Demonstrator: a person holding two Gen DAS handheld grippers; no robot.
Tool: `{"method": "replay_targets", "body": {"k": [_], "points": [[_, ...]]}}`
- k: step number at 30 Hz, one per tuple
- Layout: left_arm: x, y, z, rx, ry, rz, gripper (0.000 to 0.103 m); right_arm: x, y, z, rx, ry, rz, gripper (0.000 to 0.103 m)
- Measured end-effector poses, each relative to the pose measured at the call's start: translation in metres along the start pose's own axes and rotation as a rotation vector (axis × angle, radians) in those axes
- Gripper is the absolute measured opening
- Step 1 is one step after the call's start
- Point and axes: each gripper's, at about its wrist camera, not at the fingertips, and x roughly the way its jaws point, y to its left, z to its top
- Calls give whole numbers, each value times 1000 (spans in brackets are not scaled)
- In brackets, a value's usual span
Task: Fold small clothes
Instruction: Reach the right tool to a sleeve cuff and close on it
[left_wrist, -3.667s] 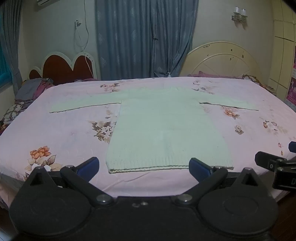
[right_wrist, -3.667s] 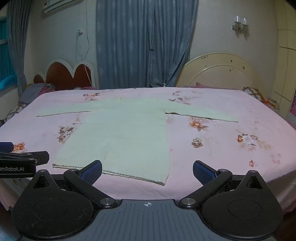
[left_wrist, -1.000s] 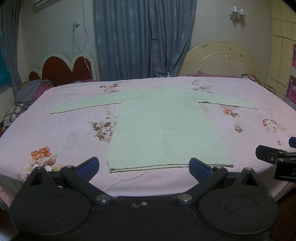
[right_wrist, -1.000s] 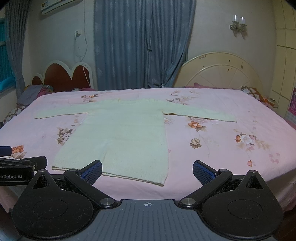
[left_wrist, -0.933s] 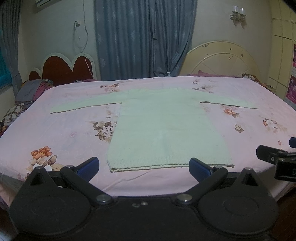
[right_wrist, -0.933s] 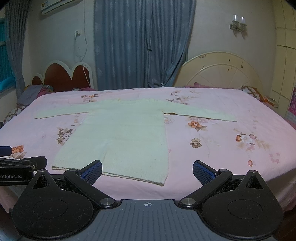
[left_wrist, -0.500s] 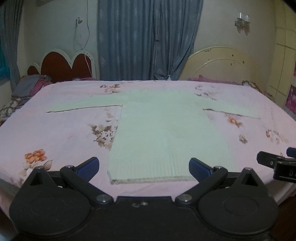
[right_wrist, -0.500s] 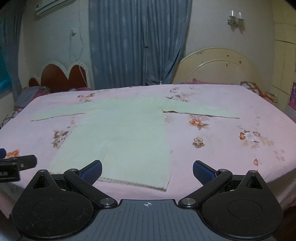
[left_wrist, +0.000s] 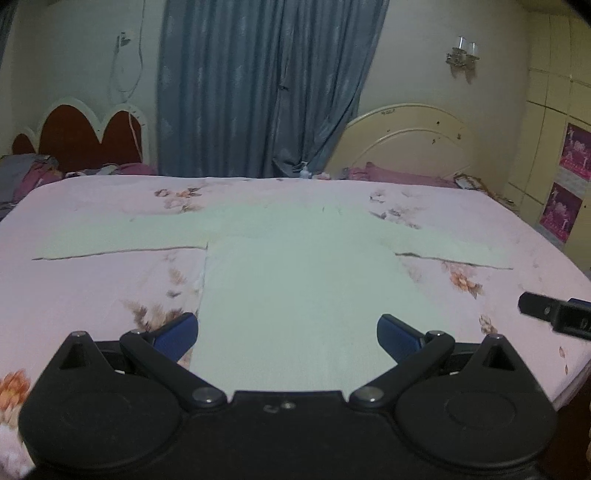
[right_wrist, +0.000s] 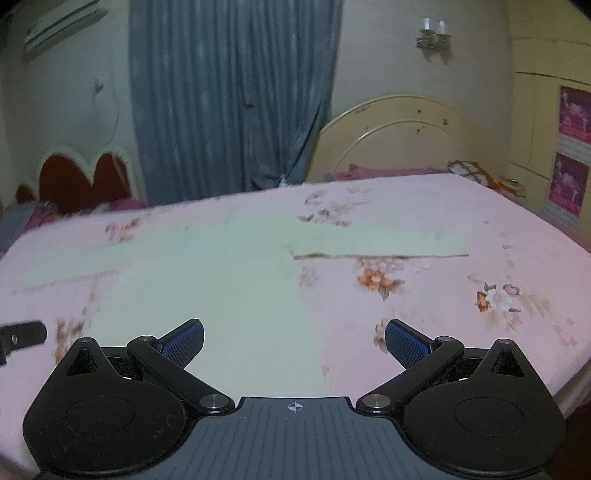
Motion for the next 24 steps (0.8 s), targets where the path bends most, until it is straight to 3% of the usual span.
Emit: {"method": "replay_targets", "body": {"k": [3, 8, 13, 16, 17, 18, 19, 24], "points": [[22, 11, 11, -24, 23, -62, 103, 12, -2, 13, 23, -26, -21, 103], [52, 11, 20, -27, 27, -49, 102, 31, -14, 29, 42, -38, -62, 103], [84, -1, 27, -9, 20, -59, 86, 55, -45, 40, 75, -45, -123, 103], [106, -8, 32, 2, 33, -44, 85, 80, -70, 47, 107, -46, -144, 102], [113, -10, 35, -3, 34, -38, 85, 90, -79, 50, 114, -43, -147, 94], [121, -12, 38, -8, 35, -32, 85, 102, -89, 54, 126, -33, -153, 71], [130, -15, 42, -12, 42, -24, 86, 112, -98, 56, 141, -26, -160, 64], [182, -38, 64, 1, 78, 27, 86, 173, -162, 74, 225, -5, -175, 62]]}}
